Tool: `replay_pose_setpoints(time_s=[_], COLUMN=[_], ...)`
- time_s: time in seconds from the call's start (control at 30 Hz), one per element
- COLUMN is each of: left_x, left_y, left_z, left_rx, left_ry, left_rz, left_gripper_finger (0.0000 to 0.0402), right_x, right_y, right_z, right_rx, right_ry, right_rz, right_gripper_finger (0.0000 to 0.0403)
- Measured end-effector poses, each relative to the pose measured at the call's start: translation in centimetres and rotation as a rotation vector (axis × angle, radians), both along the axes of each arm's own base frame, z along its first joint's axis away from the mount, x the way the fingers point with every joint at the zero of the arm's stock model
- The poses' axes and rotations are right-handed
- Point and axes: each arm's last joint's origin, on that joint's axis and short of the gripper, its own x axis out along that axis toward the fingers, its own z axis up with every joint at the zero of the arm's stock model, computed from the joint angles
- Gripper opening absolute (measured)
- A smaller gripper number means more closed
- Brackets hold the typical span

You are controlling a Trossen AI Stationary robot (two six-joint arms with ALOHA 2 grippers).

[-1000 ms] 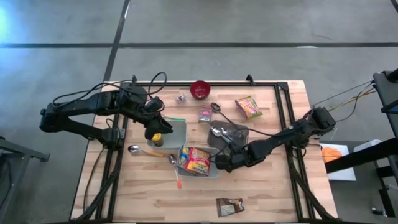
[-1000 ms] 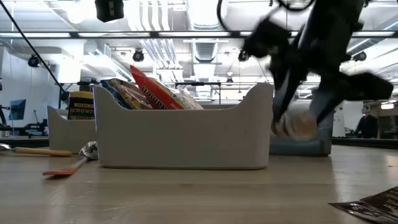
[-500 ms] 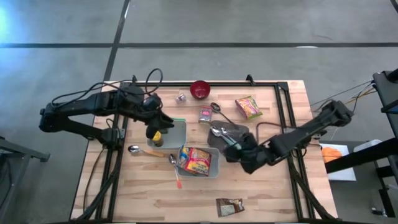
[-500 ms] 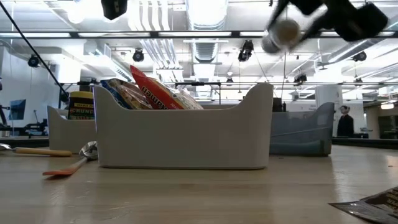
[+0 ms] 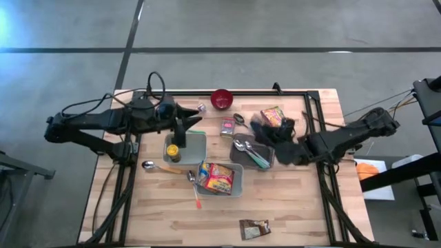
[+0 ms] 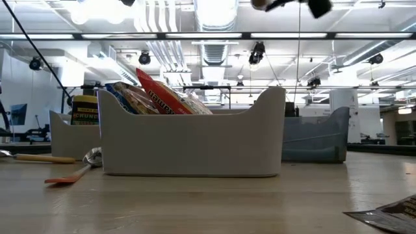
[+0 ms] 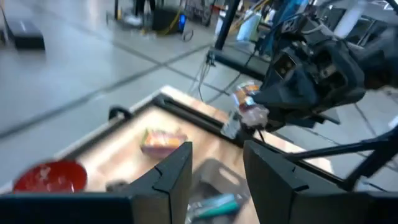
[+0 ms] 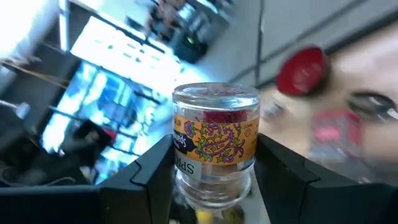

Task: Pick & Place Food Item
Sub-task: Put the bottom brown seasoning bottle into the top gray bin

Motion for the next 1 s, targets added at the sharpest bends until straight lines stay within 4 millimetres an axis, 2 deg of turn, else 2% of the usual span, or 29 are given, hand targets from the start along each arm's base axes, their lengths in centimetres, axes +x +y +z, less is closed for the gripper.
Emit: replay_pose_setpoints(time_s=[0.2,0.33,0.63,0.73,1.0], left_x=[2.5,4.0,6.1,6.6,7.1], left_y=[-0.7,-1.0,-1.1,-1.2,-1.1], left_z=[-1.1,-1.8,-2.1,-2.2,-2.2], left_rx=[0.238,0.389,0.446,0.433,0.412], left_ry=[-0.007,0.027,-0.050,-0.064,-0.093], left_rz=[-0.054,-0.085,-0.089,-0.113,-0.065], left_gripper_finger=[0.0146,0.0146,0.0155,0.0186,0.0304], right_x=[2.1,2.6,2.9,2.9,3.1], right_y=[-2.8,-4.4,-5.3,-5.2,-6.0], right_z=[2.5,3.4,3.8,3.8,3.9], right_rx=[-0.067,-0.087,-0.070,-0.070,-0.020], right_ry=[-0.114,-0.183,-0.225,-0.223,-0.272], right_rz=[0.095,0.155,0.256,0.261,0.346], right_gripper_finger=[0.0176,0.0176,0.0176,0.0176,0.0176])
